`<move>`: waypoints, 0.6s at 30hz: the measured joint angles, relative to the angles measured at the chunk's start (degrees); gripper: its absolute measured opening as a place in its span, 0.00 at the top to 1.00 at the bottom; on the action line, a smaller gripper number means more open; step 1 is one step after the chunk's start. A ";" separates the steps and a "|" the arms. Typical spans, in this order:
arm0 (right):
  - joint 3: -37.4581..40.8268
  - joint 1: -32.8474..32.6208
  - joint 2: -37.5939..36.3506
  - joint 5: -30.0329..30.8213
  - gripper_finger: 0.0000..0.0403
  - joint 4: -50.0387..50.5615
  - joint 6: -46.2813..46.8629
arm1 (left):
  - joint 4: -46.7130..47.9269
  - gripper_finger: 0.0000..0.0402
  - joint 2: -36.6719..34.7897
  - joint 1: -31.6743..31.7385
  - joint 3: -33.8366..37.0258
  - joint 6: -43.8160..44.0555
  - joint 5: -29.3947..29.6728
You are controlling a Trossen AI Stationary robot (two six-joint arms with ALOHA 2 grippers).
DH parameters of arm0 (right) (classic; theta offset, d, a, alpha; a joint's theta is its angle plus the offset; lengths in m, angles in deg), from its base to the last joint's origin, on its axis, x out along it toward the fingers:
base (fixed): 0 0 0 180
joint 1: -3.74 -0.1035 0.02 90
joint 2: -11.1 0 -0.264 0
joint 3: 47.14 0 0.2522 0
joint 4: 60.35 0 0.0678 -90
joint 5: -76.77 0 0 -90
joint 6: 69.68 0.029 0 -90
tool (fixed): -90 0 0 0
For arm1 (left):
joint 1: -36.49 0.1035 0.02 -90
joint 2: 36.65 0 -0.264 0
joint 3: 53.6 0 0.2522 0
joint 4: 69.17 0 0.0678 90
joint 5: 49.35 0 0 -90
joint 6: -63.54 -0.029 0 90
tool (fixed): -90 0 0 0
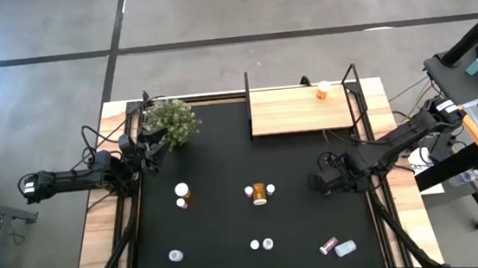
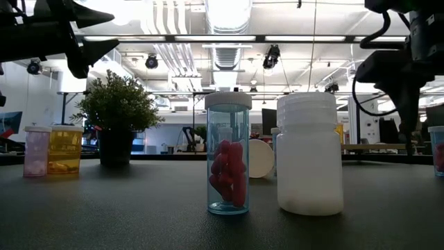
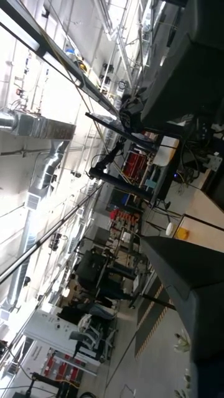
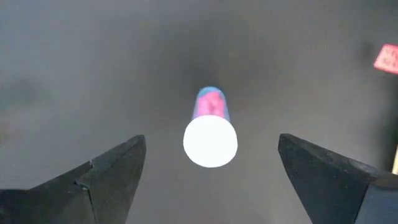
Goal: Pick and place medicine bottles onto shelf by color
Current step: Put the top right blue pill bottle on the shelf
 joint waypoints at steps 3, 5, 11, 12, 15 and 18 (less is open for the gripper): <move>0.37 0.00 0.54 1.20 0.15 -0.08 -0.19 | -0.01 0.27 0.00 -0.02 -0.01 0.01 0.00; 0.57 0.00 1.17 1.44 0.18 -0.19 0.08 | 0.00 0.27 0.00 0.01 0.00 0.01 0.00; 0.61 0.00 2.26 2.13 0.32 -1.18 -0.33 | 0.01 0.27 0.00 0.01 -0.01 0.01 0.01; 0.61 0.00 2.26 2.24 0.34 -1.27 -0.34 | -0.01 0.27 0.00 -0.01 0.00 0.00 0.00; 0.61 0.00 2.26 2.38 0.43 -1.39 -0.35 | -0.02 0.27 0.00 -0.02 -0.01 0.01 0.00; 0.61 0.00 2.37 2.38 0.51 -1.72 -0.38 | -0.01 0.27 0.00 0.00 0.00 -0.01 0.00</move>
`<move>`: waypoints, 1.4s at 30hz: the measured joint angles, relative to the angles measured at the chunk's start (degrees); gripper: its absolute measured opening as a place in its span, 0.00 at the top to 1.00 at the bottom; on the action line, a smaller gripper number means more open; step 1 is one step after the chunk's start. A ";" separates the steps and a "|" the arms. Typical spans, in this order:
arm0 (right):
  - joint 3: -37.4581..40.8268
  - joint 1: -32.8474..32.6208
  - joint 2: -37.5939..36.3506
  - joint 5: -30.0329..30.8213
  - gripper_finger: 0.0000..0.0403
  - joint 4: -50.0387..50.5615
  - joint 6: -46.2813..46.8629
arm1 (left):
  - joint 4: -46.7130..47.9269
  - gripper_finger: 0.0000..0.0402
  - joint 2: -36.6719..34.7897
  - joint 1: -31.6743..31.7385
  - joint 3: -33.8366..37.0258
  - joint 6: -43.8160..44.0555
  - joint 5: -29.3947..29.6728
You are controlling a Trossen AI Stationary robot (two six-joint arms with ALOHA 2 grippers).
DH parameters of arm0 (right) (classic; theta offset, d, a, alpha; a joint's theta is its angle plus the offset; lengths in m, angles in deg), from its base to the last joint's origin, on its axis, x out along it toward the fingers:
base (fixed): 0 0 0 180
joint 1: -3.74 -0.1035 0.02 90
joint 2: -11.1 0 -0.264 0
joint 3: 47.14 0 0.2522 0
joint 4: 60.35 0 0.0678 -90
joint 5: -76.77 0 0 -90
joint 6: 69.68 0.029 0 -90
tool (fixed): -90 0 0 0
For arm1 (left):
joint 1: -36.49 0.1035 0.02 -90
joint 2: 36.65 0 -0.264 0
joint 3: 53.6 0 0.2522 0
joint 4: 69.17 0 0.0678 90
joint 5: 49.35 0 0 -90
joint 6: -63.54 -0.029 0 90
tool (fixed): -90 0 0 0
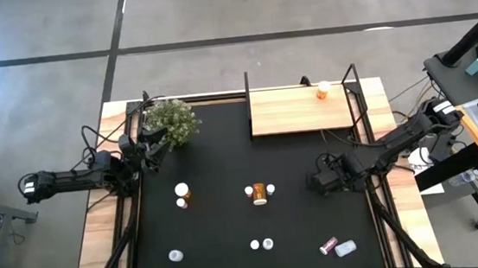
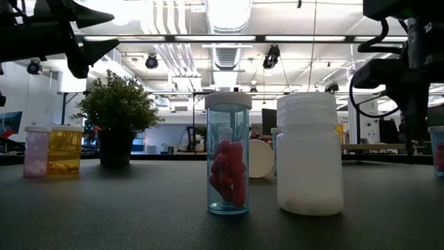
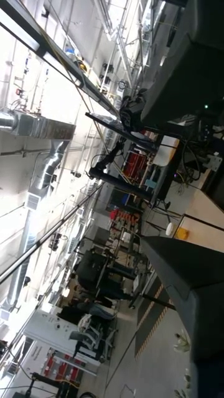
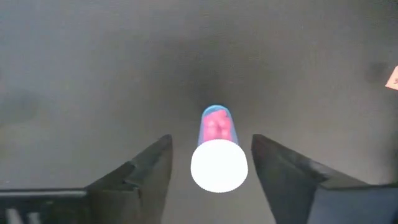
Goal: Pick and place medicine bottles onto shelf by color
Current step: Put the top right blue pill bottle on the shelf
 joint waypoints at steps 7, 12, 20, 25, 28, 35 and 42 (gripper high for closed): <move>0.13 0.00 1.32 -0.02 0.71 -1.50 0.00 | 0.01 0.27 0.00 -0.02 0.00 -0.01 -0.01; 0.13 0.00 1.41 -0.07 0.76 -2.19 0.48 | 0.01 0.27 0.00 -0.01 0.00 0.01 0.00; -1.10 0.39 0.15 -0.39 0.69 -0.87 4.42 | 0.01 0.27 0.00 0.00 0.00 0.00 0.00; -4.32 2.92 -0.22 -0.25 0.74 2.70 5.13 | 0.01 0.27 0.00 -0.02 0.01 0.00 -0.01; -8.04 5.71 -0.10 -0.02 0.76 8.18 4.56 | 0.01 0.27 0.00 0.00 0.00 0.00 0.00; -17.57 15.03 -0.07 3.10 0.73 20.85 -0.54 | 0.01 0.27 0.00 -0.01 0.02 0.01 0.01; -24.23 23.68 0.26 10.31 0.74 25.48 -5.05 | 0.01 0.27 0.00 0.00 0.00 0.01 0.00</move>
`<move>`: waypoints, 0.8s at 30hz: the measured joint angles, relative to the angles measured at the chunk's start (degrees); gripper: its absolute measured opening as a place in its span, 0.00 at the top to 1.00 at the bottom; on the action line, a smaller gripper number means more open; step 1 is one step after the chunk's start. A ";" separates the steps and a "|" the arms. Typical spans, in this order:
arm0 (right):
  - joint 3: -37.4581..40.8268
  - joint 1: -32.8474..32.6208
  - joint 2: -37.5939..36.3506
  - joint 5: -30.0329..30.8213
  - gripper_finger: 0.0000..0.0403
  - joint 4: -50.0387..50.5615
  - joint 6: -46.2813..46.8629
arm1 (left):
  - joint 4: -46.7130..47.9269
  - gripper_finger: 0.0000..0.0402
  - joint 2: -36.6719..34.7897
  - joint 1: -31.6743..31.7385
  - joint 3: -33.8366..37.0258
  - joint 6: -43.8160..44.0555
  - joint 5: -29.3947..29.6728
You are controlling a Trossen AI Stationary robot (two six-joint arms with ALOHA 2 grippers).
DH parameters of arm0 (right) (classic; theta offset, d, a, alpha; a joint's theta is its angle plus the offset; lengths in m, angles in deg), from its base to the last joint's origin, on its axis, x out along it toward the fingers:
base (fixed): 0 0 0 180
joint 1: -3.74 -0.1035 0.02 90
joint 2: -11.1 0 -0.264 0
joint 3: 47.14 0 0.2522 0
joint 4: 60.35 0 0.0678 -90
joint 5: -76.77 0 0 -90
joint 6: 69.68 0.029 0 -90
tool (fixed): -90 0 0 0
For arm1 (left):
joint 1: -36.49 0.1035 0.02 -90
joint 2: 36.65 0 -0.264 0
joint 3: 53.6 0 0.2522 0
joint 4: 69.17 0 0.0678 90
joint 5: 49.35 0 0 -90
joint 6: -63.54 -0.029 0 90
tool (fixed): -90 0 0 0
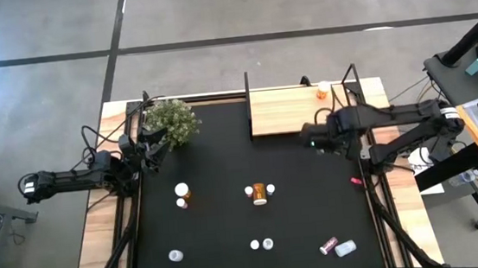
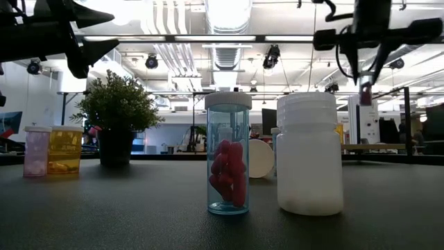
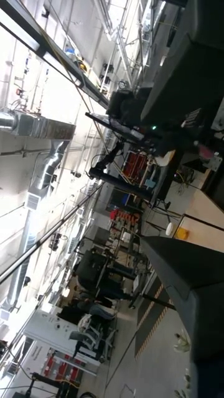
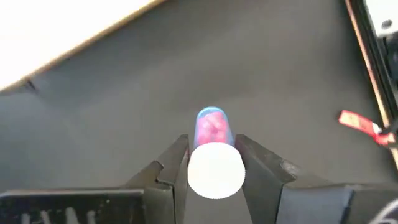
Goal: Pick and place medicine bottles onto shelf by color
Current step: Put the top right blue pill bottle on the shelf
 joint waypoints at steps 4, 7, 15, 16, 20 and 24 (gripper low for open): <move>-2.02 6.26 1.84 0.79 0.74 0.95 -2.26 | 0.00 0.27 0.00 -0.02 0.00 0.00 0.00; -3.46 11.67 4.49 0.80 0.74 1.10 -5.11 | 0.00 0.27 0.00 0.00 0.00 0.00 0.02; -10.20 24.69 12.82 0.88 0.74 -0.41 -15.08 | 0.00 0.27 0.00 -0.02 0.00 -0.02 0.00; -10.71 25.84 13.64 0.89 0.74 -1.12 -15.27 | 0.00 0.27 0.00 0.00 0.00 0.00 0.01; -10.75 29.46 15.97 0.88 0.74 -4.82 -14.28 | 0.00 0.27 0.00 -0.02 0.00 -0.02 0.01; -9.80 32.26 17.94 0.56 0.74 -8.24 -10.20 | 0.00 0.27 0.00 0.00 0.02 -0.01 0.00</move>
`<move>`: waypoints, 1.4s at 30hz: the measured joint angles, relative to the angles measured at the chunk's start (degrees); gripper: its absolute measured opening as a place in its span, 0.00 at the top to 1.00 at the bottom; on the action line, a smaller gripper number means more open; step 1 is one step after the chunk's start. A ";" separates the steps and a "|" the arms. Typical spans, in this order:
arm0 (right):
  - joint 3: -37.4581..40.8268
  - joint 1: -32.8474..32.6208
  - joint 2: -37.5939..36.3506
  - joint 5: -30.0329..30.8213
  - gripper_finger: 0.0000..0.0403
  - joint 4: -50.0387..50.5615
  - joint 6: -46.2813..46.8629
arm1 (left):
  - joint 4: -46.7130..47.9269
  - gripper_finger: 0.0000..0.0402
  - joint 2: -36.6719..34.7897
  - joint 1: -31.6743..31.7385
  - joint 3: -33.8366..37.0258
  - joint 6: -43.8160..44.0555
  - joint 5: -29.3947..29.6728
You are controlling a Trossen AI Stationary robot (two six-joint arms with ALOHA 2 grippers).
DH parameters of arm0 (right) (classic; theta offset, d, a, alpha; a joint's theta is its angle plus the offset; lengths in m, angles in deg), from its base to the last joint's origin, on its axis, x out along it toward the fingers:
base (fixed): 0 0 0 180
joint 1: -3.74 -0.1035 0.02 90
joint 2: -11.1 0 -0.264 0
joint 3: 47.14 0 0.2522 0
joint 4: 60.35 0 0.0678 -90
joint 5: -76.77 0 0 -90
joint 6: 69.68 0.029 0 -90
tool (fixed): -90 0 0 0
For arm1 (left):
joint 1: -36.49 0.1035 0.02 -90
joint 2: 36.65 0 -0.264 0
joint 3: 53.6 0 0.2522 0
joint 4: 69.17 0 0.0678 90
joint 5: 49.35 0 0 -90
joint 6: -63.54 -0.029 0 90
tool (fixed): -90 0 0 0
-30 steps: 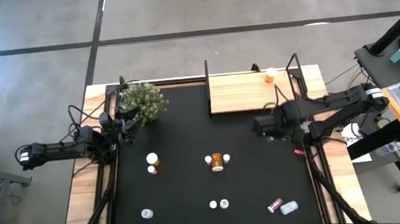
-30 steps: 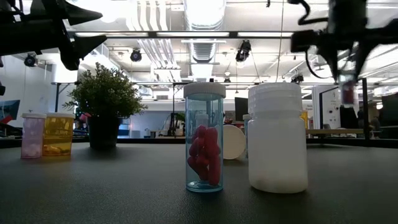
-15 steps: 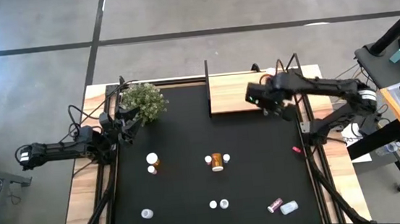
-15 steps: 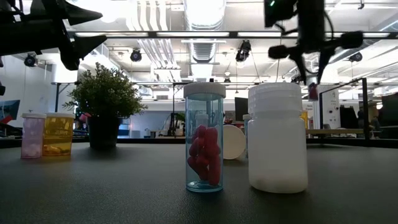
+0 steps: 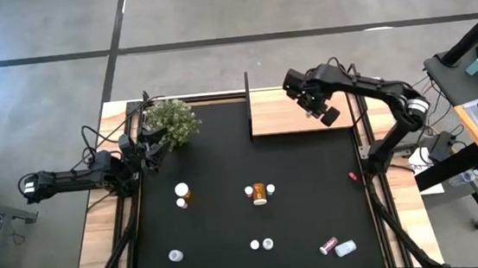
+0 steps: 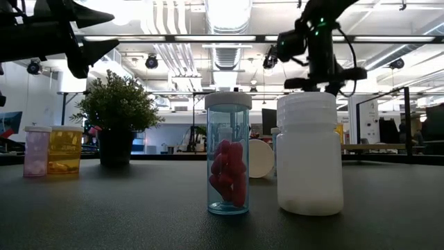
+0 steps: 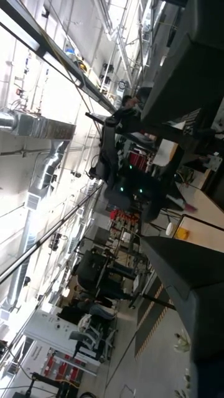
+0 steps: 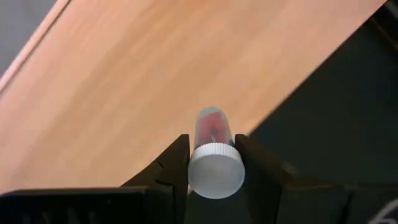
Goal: Pick and place medicine bottles onto shelf by color
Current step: Put the top right blue pill bottle on the shelf
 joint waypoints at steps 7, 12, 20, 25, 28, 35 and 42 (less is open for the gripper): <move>0.00 3.31 2.74 -0.35 0.74 -6.96 4.29 | 0.00 0.27 0.00 -0.02 -0.02 0.01 0.00; 0.00 6.66 4.44 -0.96 0.74 -7.32 3.78 | 0.00 0.27 0.00 0.00 0.00 0.01 0.02; 0.00 11.42 5.22 -1.93 0.74 -9.36 -0.14 | 0.00 0.27 0.00 0.00 -0.01 0.00 0.01; -0.09 13.85 6.76 -2.43 0.73 -10.39 -2.74 | 0.00 0.27 0.00 0.00 -0.02 -0.01 0.00; -1.14 15.12 7.59 -3.32 0.73 -10.38 -4.49 | 0.00 0.27 0.00 0.00 -0.02 -0.01 0.02; -4.35 17.25 9.95 -3.35 0.73 -10.16 -7.97 | 0.00 0.27 0.00 -0.02 -0.02 0.01 0.00; -7.23 17.87 12.48 -3.63 0.73 -7.96 -10.25 | -0.02 0.27 0.00 -0.02 -0.01 0.00 0.01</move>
